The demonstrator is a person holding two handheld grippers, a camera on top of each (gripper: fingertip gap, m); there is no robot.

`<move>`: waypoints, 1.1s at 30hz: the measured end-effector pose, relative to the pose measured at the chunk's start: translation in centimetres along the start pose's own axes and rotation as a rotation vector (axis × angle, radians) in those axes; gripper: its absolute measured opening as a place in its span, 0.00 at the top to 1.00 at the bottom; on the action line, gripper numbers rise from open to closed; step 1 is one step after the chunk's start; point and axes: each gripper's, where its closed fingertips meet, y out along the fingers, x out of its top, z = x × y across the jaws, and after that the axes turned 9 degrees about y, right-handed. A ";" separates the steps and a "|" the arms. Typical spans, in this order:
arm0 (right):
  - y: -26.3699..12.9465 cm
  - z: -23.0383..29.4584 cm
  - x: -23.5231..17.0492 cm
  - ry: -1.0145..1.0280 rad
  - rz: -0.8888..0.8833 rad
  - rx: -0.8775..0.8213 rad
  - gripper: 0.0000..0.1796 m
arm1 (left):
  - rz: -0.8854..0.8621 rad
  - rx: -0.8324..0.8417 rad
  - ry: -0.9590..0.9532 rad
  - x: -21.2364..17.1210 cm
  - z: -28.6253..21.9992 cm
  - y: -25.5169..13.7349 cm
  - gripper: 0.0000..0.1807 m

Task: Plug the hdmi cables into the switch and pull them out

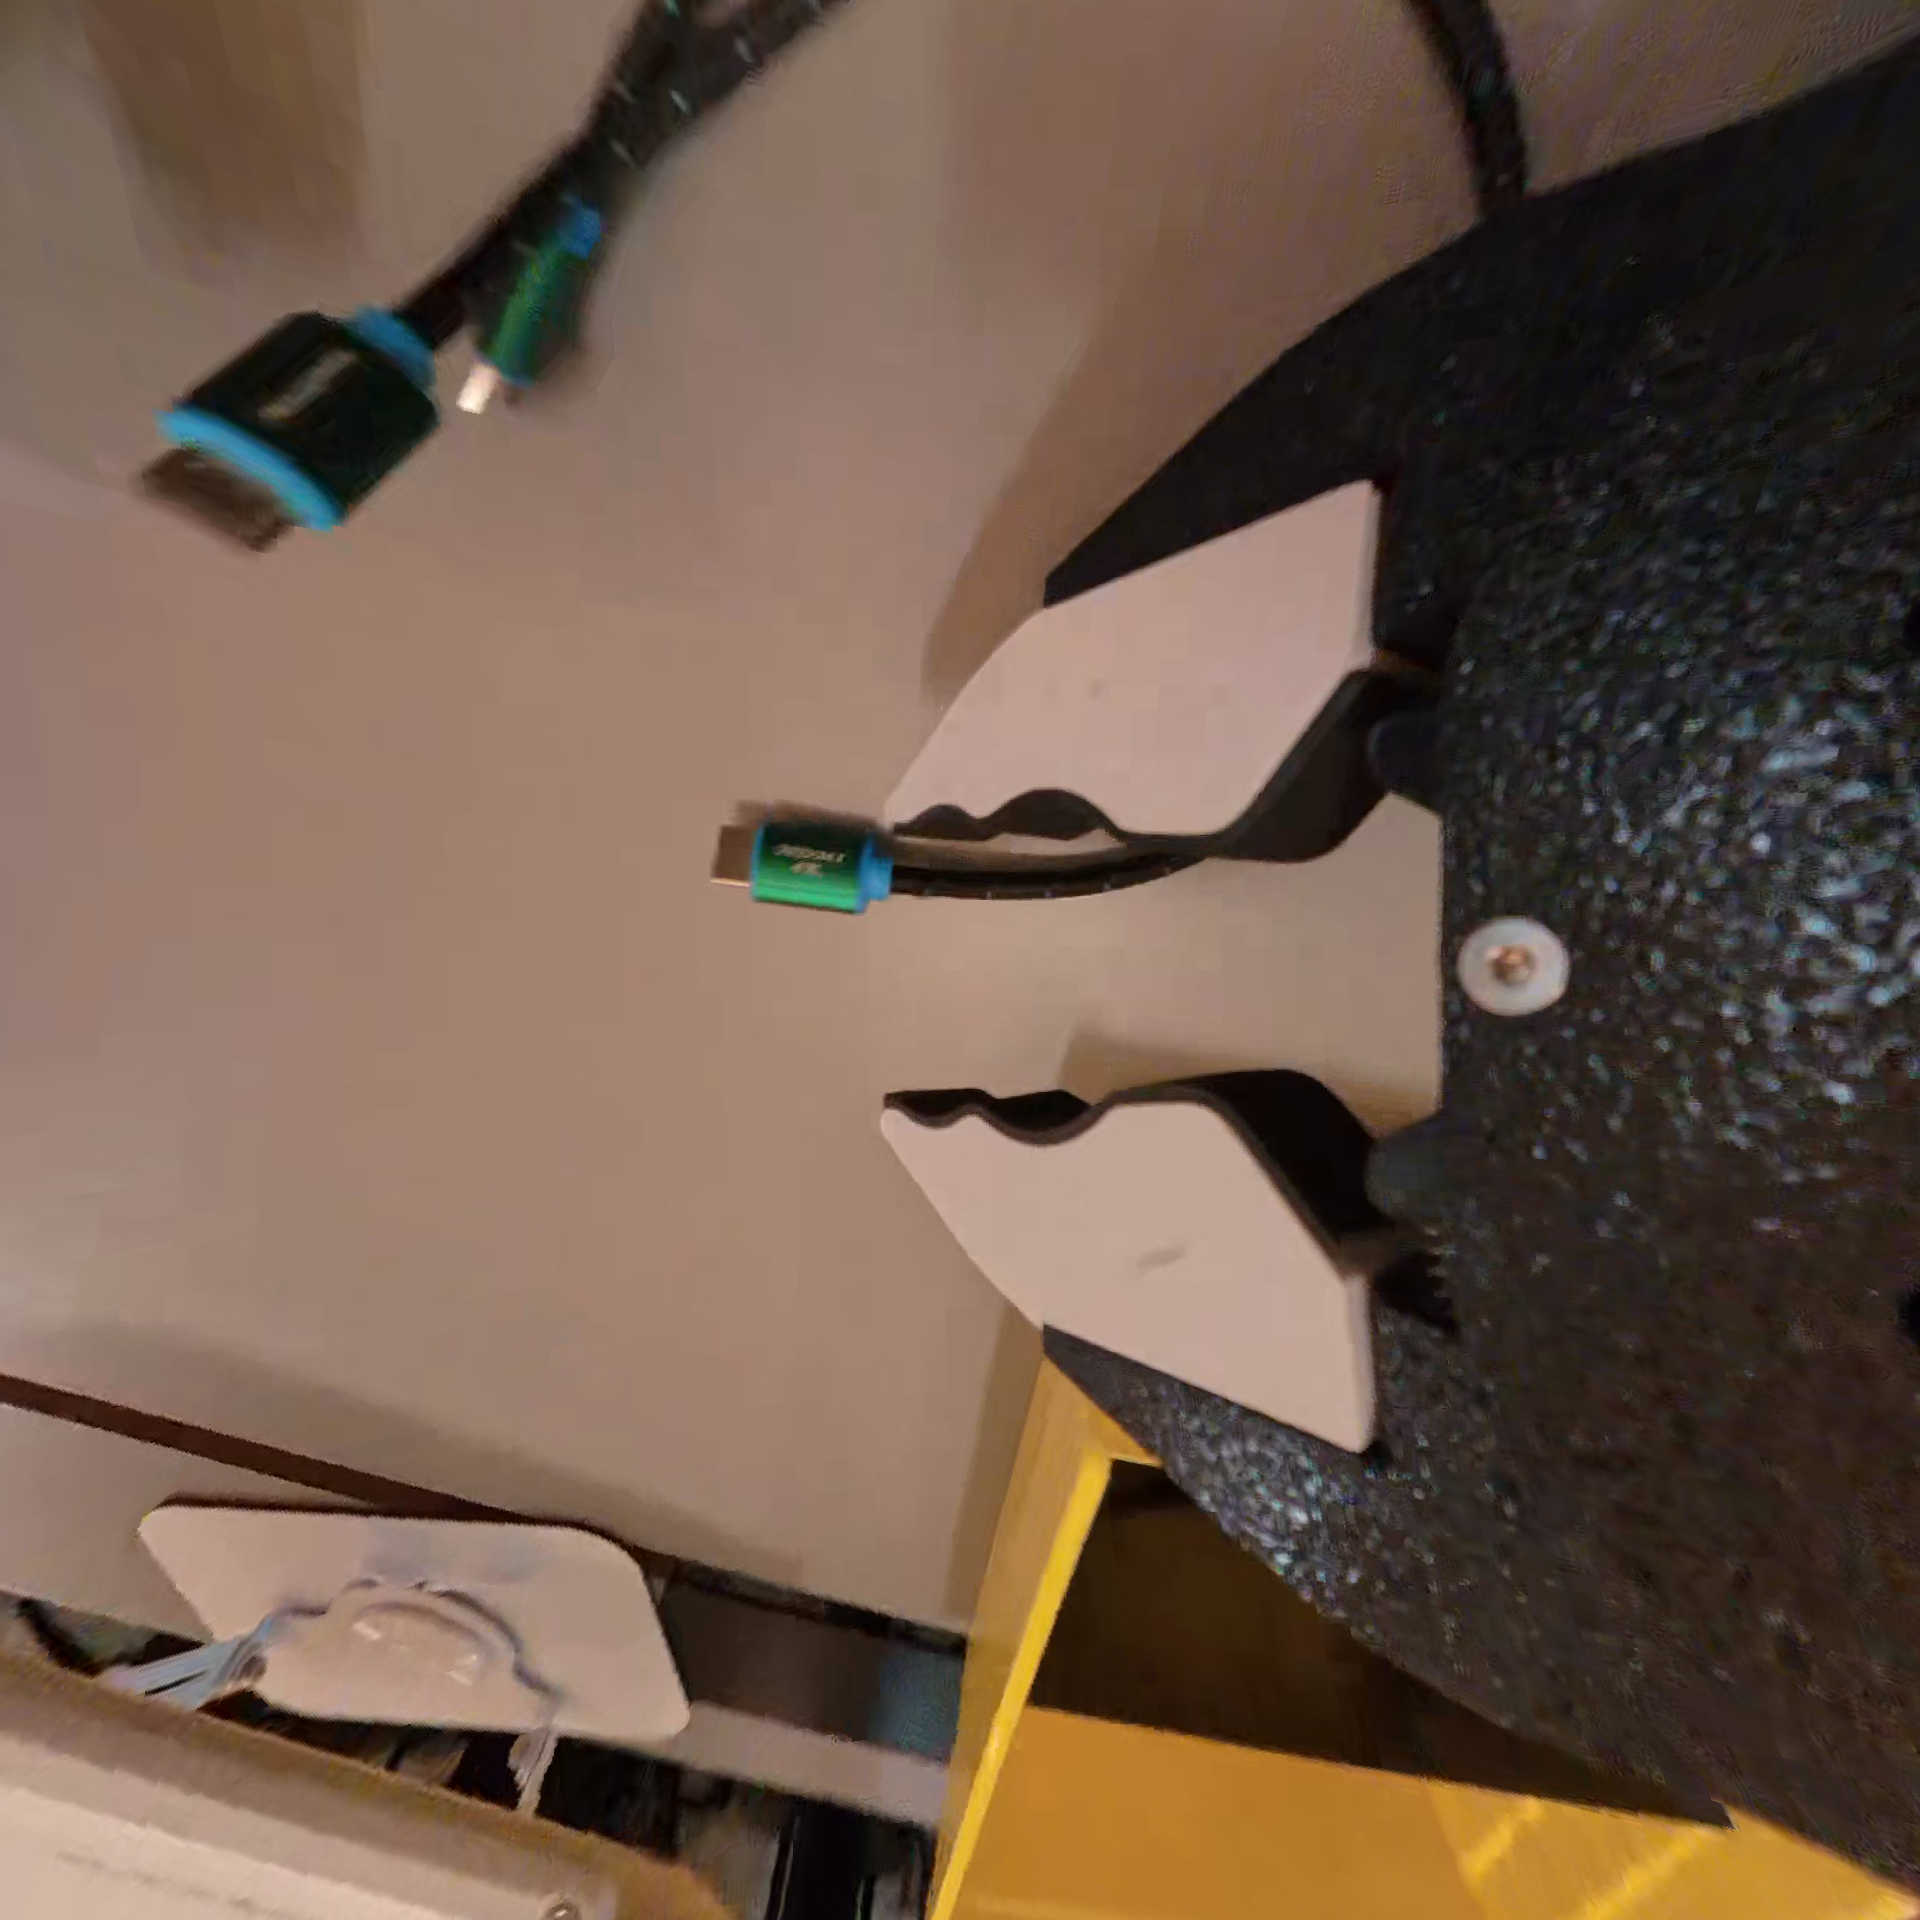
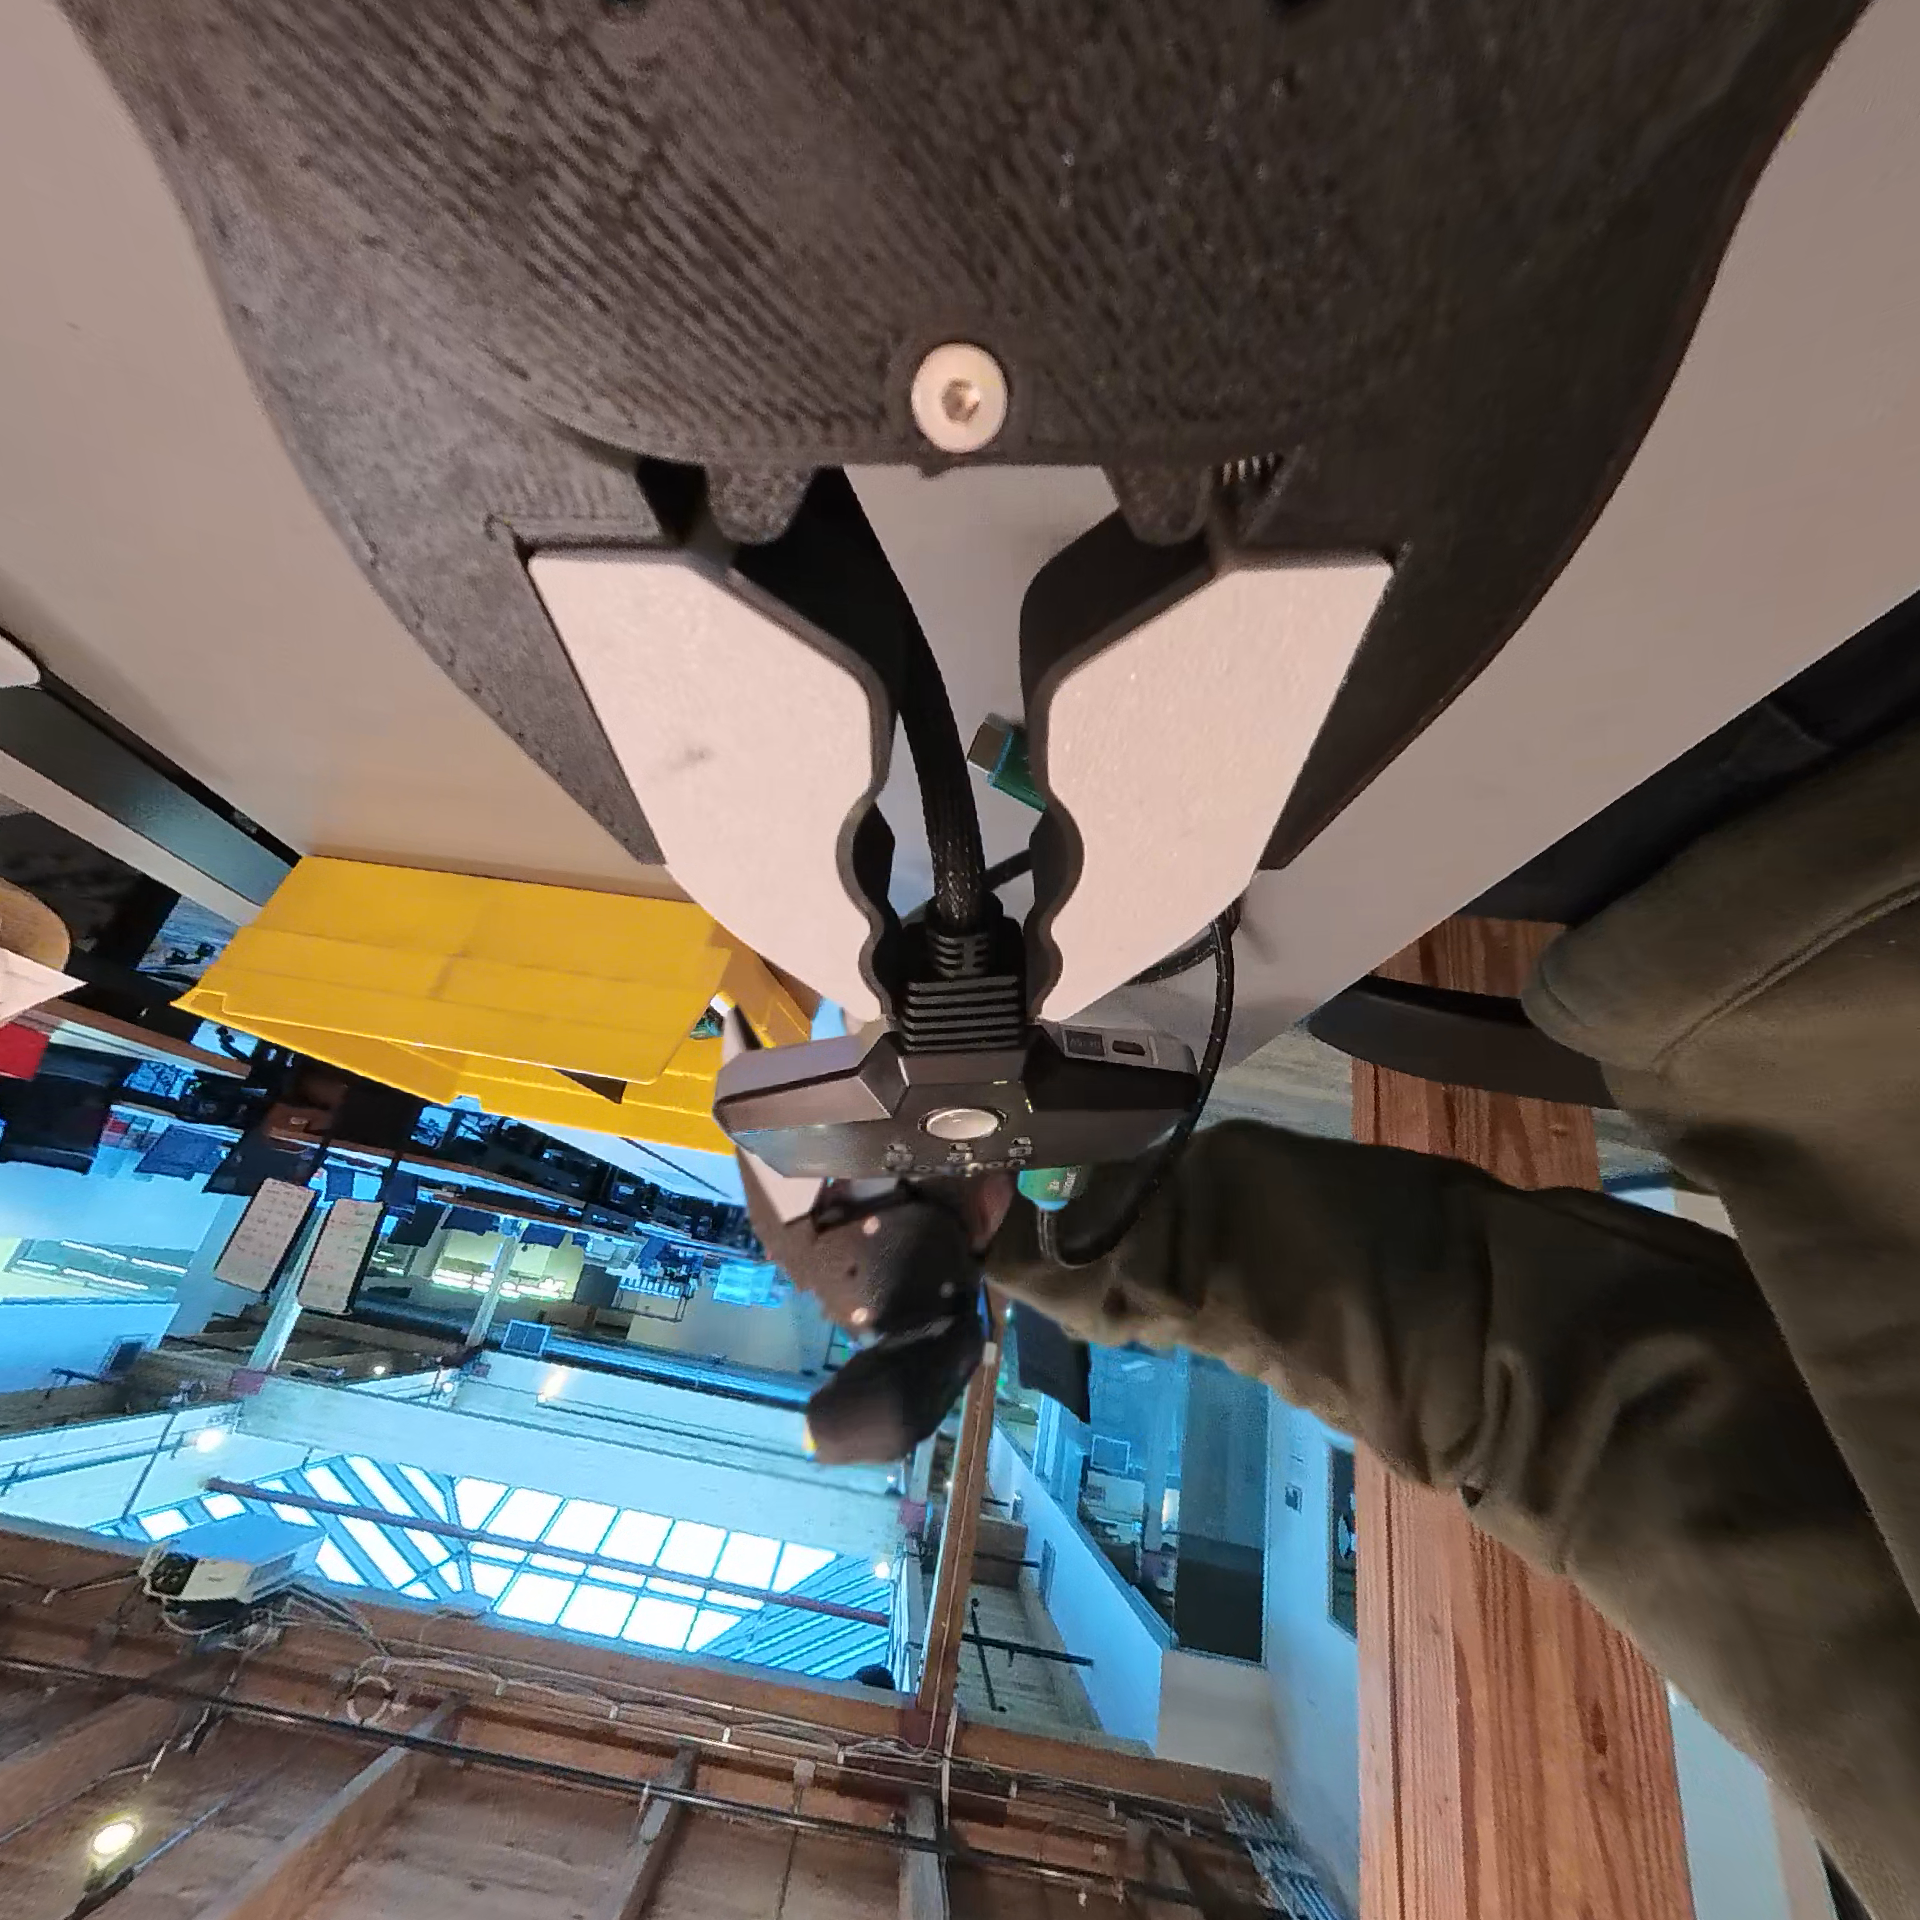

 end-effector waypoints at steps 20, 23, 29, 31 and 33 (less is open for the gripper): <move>0.1 0.3 -0.2 -0.008 0.011 0.015 0.88 | 0.078 0.162 0.040 -1.3 -1.6 5.1 0.89; 0.1 0.3 -0.2 -0.007 0.015 0.018 0.88 | 0.083 0.152 -0.005 -1.4 -1.6 5.2 0.89; 0.2 0.3 -0.2 -0.009 0.017 0.018 0.88 | 0.083 0.168 -0.024 -1.5 -1.4 5.2 0.89; 0.1 0.3 -0.2 -0.009 0.017 0.019 0.88 | 0.088 0.167 -0.068 -1.6 -1.3 5.2 0.90; 0.2 0.3 -0.2 -0.010 0.017 0.018 0.88 | 0.077 0.117 -0.150 -1.7 -1.2 4.9 0.90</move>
